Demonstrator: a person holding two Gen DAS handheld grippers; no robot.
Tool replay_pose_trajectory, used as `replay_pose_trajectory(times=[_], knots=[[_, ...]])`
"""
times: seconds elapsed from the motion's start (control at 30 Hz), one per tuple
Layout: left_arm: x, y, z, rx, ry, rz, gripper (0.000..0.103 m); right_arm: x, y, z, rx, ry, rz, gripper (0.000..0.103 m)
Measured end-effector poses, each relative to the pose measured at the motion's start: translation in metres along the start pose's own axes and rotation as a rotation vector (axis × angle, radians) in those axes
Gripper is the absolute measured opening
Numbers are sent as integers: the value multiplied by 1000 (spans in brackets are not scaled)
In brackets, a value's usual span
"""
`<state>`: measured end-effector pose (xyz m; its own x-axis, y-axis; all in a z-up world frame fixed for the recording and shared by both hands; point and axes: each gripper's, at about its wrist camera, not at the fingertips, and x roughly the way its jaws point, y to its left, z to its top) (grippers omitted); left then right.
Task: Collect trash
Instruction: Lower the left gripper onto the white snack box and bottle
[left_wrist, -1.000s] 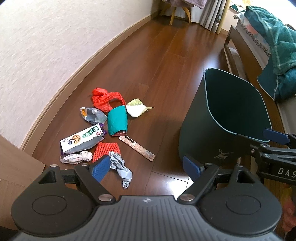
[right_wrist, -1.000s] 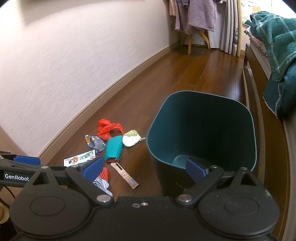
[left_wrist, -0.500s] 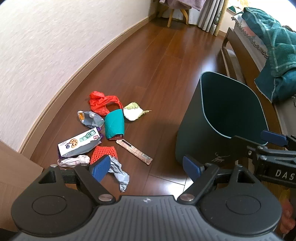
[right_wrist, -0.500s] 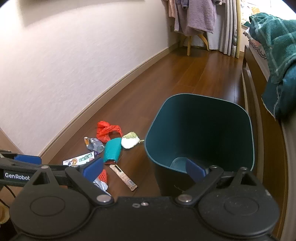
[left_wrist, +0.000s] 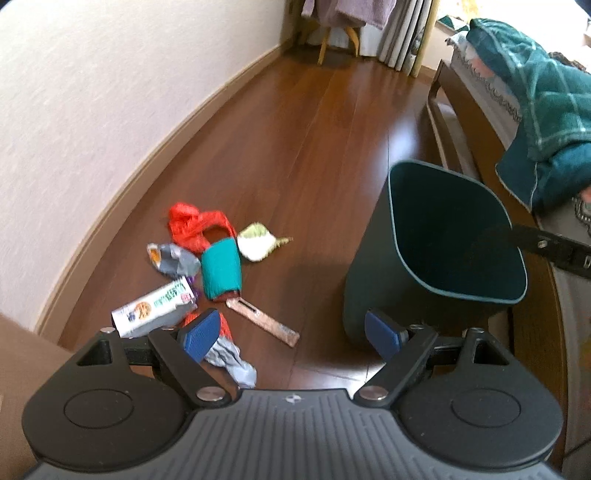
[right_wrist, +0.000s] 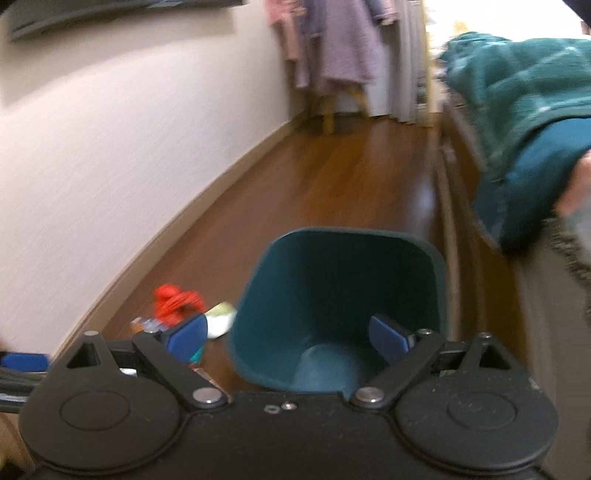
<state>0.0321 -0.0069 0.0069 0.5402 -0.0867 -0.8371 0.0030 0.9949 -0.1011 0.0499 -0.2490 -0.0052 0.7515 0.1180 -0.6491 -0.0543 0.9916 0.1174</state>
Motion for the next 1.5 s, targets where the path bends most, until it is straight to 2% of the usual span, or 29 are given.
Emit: replay_pose_trajectory(times=[0.13, 0.27, 0.47, 0.6, 0.77, 0.83, 0.87, 0.9, 1.0, 1.1, 1.13, 1.2, 1.4, 1.5], knots=[[-4, 16, 28, -22, -20, -51, 86, 4, -22, 5, 36, -5, -97, 95], [-3, 26, 61, 46, -61, -28, 86, 26, -29, 3, 21, 62, -141, 94], [41, 49, 93, 82, -8, 25, 86, 74, -45, 6, 52, 192, -199, 89], [84, 73, 103, 70, 76, 34, 86, 96, -55, 1, 80, 259, -214, 84], [116, 104, 105, 88, 98, 43, 86, 125, -56, -5, 82, 351, -257, 70], [129, 119, 104, 101, 99, 49, 86, 133, -56, -9, 73, 372, -272, 69], [134, 126, 105, 105, 103, 54, 86, 138, -55, -11, 66, 384, -284, 62], [141, 133, 104, 111, 109, 66, 86, 143, -55, -11, 60, 398, -300, 49], [162, 155, 102, 137, 125, 117, 86, 156, -52, -14, 55, 437, -323, 34], [177, 177, 106, 158, 134, 158, 86, 160, -43, -14, 39, 455, -358, 26], [181, 184, 107, 168, 137, 159, 86, 161, -41, -13, 35, 458, -380, 24], [189, 195, 106, 197, 164, 135, 86, 157, -36, -13, 38, 468, -421, 10], [217, 199, 65, 339, 224, 81, 86, 143, -16, 4, 20, 460, -376, 3], [242, 198, 38, 389, 267, 81, 86, 138, 6, 14, -23, 461, -395, 3]])
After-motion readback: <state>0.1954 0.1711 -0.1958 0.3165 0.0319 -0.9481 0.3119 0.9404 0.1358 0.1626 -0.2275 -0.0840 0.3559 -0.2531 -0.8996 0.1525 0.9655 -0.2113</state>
